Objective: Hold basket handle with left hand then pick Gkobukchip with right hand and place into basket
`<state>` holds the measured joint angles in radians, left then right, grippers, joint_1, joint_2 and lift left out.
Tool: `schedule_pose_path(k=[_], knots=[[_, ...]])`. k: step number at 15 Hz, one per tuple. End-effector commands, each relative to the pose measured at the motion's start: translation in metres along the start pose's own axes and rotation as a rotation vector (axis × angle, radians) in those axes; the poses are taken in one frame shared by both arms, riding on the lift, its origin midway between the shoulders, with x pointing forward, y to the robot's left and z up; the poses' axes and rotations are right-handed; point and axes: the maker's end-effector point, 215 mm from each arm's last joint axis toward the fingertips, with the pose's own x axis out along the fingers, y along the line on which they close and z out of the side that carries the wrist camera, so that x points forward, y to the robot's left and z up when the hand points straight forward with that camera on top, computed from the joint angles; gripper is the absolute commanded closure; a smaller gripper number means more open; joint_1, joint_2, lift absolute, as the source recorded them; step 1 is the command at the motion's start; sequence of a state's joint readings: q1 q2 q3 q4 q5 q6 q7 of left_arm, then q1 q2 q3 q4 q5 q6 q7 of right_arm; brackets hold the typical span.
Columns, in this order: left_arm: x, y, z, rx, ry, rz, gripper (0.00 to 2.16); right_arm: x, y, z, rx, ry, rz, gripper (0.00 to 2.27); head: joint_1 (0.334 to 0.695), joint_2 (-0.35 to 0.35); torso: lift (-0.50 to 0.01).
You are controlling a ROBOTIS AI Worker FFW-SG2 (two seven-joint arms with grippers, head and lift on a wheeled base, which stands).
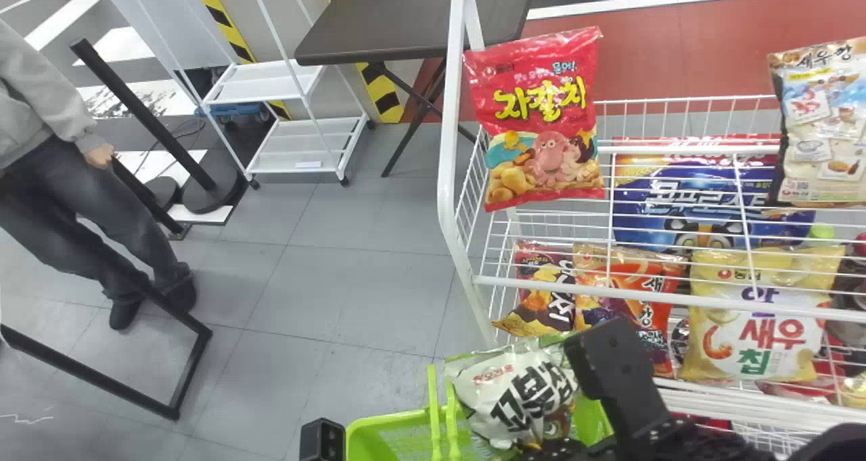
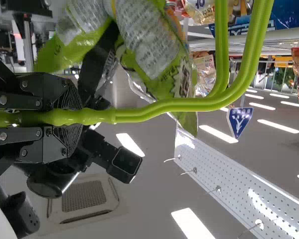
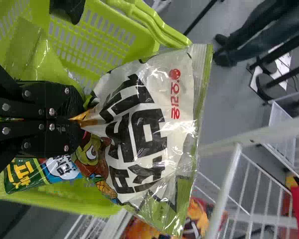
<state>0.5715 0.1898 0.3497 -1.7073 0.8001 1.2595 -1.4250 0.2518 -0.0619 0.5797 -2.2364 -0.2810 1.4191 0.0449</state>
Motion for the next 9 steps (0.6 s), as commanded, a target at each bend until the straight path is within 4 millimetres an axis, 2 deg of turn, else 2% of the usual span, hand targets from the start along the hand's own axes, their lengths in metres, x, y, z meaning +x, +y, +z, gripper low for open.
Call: schedule_pose_path(k=[1, 3, 5, 7, 8, 9], knots=[[0.000, 0.000, 0.000, -0.001, -0.001, -0.002, 2.15, 0.011, 0.006, -0.003, -0.008, 0.005, 0.016, 1.60, 0.695, 0.350, 0.000], [0.000, 0.000, 0.000, -0.001, 0.000, 0.000, 2.15, 0.010, 0.007, -0.023, -0.017, 0.076, 0.011, 0.00, 0.695, 0.350, 0.000], [0.000, -0.001, 0.000, 0.002, -0.001, -0.002, 2.15, 0.004, 0.001, -0.035, -0.019, 0.114, -0.003, 0.01, 0.695, 0.350, 0.000], [-0.001, -0.001, 0.001, 0.001, -0.004, -0.004, 2.15, -0.005, -0.007, -0.034, 0.004, 0.098, -0.012, 0.06, 0.695, 0.350, 0.000], [-0.001, -0.001, 0.001, 0.001, -0.004, -0.004, 2.15, -0.010, -0.016, -0.033, 0.002, 0.086, -0.041, 0.06, 0.695, 0.350, 0.000], [-0.002, -0.001, 0.001, -0.001, -0.004, -0.003, 2.15, -0.014, -0.034, -0.028, -0.011, 0.058, -0.105, 0.06, 0.695, 0.350, 0.000]])
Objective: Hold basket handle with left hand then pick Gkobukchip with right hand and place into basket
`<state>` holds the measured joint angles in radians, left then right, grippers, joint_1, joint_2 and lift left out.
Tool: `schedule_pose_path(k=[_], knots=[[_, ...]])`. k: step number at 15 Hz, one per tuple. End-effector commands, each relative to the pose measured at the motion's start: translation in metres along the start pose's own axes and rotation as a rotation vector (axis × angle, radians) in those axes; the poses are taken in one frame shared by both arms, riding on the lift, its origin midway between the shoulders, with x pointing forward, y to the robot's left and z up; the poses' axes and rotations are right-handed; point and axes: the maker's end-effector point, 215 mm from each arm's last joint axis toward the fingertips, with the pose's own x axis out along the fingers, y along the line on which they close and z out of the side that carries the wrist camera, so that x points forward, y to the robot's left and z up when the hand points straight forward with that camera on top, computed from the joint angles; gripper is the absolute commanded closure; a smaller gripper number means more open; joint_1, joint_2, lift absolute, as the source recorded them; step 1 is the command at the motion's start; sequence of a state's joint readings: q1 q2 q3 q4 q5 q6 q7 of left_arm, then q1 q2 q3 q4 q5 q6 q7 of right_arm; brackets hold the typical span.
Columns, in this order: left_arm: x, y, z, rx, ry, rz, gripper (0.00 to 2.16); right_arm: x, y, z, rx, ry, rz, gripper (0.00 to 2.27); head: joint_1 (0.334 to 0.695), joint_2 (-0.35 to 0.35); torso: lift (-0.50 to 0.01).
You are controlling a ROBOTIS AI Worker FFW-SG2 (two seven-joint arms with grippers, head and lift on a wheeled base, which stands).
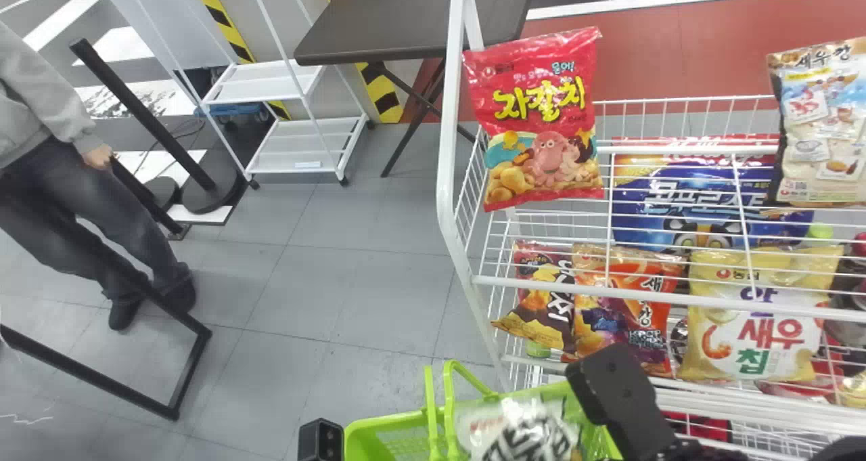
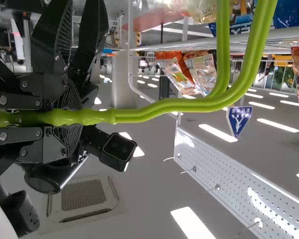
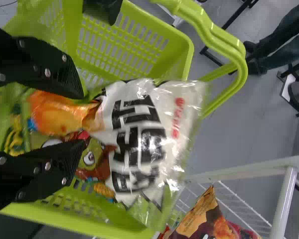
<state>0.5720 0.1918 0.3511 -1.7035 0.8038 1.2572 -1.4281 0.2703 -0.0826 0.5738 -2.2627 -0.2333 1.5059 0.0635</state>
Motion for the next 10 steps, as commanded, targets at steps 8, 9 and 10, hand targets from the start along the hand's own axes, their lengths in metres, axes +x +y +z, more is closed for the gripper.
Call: schedule_pose_path(k=[8, 9, 10], knots=[[-0.002, 0.004, 0.001, -0.006, -0.009, 0.004, 2.15, -0.083, -0.140, 0.110, -0.118, -0.695, -0.495, 0.07, 0.695, 0.350, 0.000], [-0.001, 0.003, 0.001, -0.005, -0.008, 0.003, 2.15, -0.100, -0.155, 0.113, -0.117, -0.779, -0.531, 0.07, 0.695, 0.343, 0.000], [-0.001, 0.003, 0.001, -0.005, -0.008, 0.003, 2.15, -0.114, -0.169, 0.112, -0.112, -0.843, -0.559, 0.07, 0.695, 0.313, 0.000]])
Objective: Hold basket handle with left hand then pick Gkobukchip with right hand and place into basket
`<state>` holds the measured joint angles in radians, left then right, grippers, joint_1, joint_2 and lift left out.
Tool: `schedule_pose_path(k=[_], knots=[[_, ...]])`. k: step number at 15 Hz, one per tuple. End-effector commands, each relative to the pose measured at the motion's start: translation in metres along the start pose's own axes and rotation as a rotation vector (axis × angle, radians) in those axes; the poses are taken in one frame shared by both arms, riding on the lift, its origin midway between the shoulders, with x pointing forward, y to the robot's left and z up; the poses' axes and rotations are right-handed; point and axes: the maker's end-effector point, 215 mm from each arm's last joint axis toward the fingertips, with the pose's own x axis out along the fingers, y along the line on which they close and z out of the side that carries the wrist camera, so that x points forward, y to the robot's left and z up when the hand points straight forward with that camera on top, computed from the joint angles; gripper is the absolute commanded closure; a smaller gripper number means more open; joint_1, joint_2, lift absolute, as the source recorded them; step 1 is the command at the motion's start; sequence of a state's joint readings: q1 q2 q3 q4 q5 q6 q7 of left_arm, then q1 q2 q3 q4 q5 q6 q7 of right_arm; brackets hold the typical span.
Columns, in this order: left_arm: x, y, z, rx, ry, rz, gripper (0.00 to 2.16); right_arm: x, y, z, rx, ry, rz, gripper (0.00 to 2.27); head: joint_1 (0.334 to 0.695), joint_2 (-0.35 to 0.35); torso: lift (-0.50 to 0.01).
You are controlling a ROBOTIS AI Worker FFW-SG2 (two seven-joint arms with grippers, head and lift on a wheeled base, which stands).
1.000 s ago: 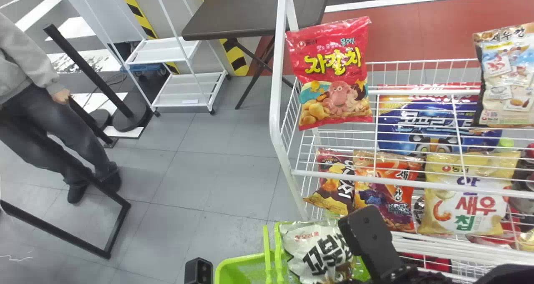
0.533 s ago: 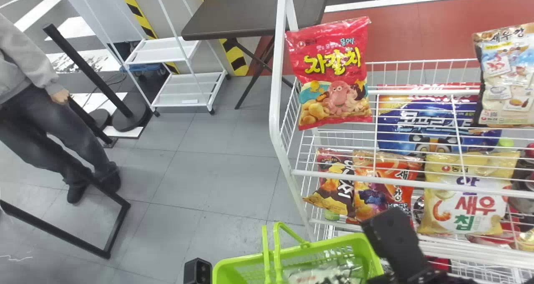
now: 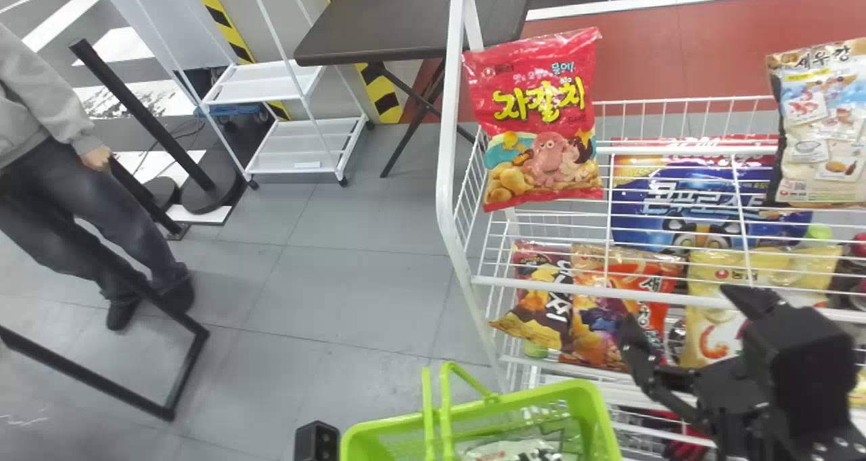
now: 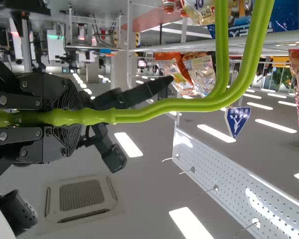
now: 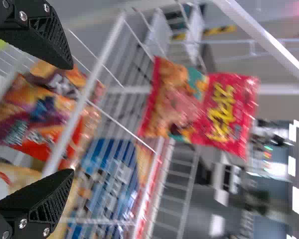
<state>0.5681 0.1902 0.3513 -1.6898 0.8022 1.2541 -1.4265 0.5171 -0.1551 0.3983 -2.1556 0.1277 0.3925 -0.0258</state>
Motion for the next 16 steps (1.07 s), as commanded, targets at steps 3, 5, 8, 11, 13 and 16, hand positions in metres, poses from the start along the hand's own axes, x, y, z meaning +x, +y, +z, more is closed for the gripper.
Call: schedule_pose_path(k=[3, 5, 8, 11, 13, 16], knots=[[0.001, 0.000, 0.001, 0.001, 0.001, -0.001, 2.15, -0.023, -0.087, 0.001, 0.041, -0.222, -0.158, 0.07, 0.695, 0.179, 0.000], [0.001, 0.002, 0.000, -0.007, -0.006, -0.002, 2.15, -0.036, -0.119, -0.016, 0.065, -0.256, -0.212, 0.07, 0.695, 0.108, 0.000], [0.000, 0.004, -0.002, -0.015, -0.013, -0.005, 2.15, -0.054, -0.146, -0.036, 0.082, -0.305, -0.246, 0.07, 0.695, -0.014, 0.000], [0.001, 0.005, -0.003, -0.014, -0.016, -0.004, 2.15, -0.061, -0.158, -0.050, 0.095, -0.299, -0.259, 0.08, 0.695, -0.077, 0.000], [0.002, 0.005, -0.003, -0.015, -0.018, -0.008, 2.15, -0.062, -0.160, -0.051, 0.096, -0.296, -0.264, 0.08, 0.695, -0.115, 0.000], [0.002, 0.004, -0.002, -0.003, -0.019, -0.010, 2.15, -0.063, -0.163, -0.052, 0.100, -0.295, -0.274, 0.08, 0.695, -0.128, 0.000]])
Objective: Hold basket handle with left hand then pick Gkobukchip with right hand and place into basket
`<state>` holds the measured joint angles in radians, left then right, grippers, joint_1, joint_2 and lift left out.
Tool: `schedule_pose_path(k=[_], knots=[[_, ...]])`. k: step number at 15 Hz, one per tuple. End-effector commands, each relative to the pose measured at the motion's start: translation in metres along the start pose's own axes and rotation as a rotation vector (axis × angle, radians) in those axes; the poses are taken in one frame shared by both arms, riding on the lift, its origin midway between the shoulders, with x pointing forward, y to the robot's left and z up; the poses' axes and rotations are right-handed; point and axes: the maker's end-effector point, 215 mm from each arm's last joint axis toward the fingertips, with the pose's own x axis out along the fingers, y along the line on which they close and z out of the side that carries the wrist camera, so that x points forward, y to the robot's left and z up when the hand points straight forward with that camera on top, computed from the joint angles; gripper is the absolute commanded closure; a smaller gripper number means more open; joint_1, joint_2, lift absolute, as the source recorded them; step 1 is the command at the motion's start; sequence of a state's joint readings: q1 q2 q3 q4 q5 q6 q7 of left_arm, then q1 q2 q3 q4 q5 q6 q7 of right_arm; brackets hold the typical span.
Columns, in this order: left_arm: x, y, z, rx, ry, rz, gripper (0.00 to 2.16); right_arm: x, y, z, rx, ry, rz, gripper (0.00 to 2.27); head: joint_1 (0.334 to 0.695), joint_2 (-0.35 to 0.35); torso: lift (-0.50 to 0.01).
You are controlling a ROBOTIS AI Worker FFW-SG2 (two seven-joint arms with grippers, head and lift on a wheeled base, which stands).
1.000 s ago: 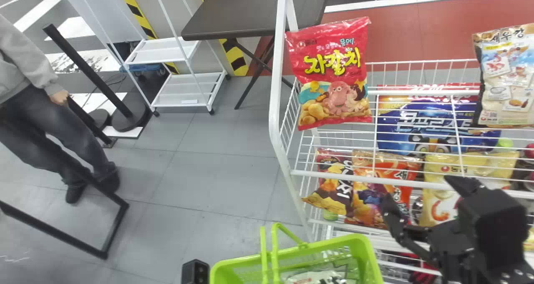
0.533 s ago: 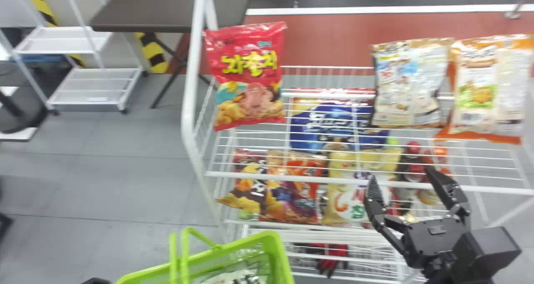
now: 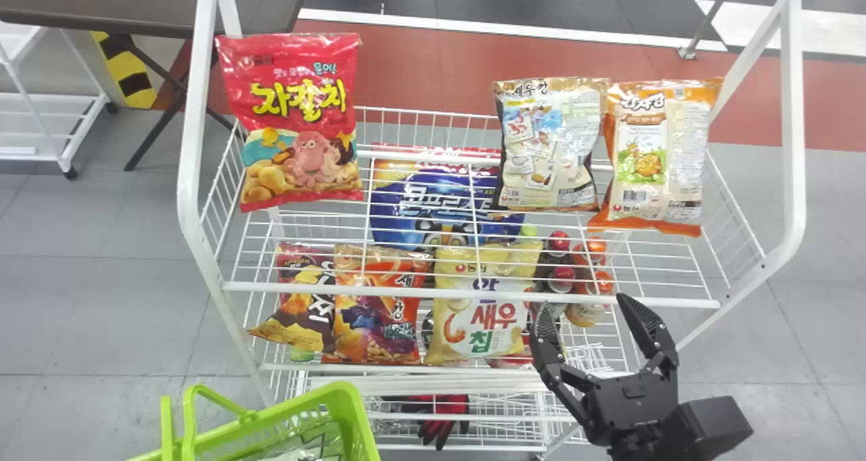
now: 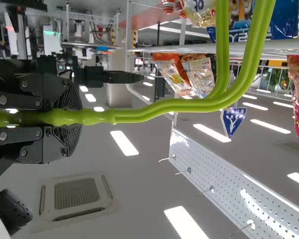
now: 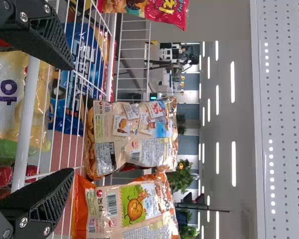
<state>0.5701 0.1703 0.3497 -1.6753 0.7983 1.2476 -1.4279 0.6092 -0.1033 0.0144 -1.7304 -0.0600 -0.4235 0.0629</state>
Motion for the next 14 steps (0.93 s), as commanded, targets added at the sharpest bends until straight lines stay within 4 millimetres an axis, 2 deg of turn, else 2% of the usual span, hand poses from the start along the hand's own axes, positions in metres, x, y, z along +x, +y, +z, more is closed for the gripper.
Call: schedule_pose_path(k=[1, 4, 14], knots=[[-0.0006, -0.0010, 0.0010, 0.016, -0.003, -0.004, 2.15, -0.0013, -0.0033, -0.0017, 0.004, 0.005, -0.008, 0.08, 0.695, -0.130, 0.000], [0.0017, -0.0027, 0.0004, 0.029, -0.006, -0.024, 2.16, -0.0034, -0.0087, -0.0031, 0.012, 0.008, -0.018, 0.08, 0.695, -0.138, 0.000], [0.0047, -0.0016, -0.0046, 0.037, 0.001, -0.030, 2.16, -0.0042, -0.0056, -0.0035, 0.025, 0.010, -0.012, 0.09, 0.695, -0.150, 0.000]])
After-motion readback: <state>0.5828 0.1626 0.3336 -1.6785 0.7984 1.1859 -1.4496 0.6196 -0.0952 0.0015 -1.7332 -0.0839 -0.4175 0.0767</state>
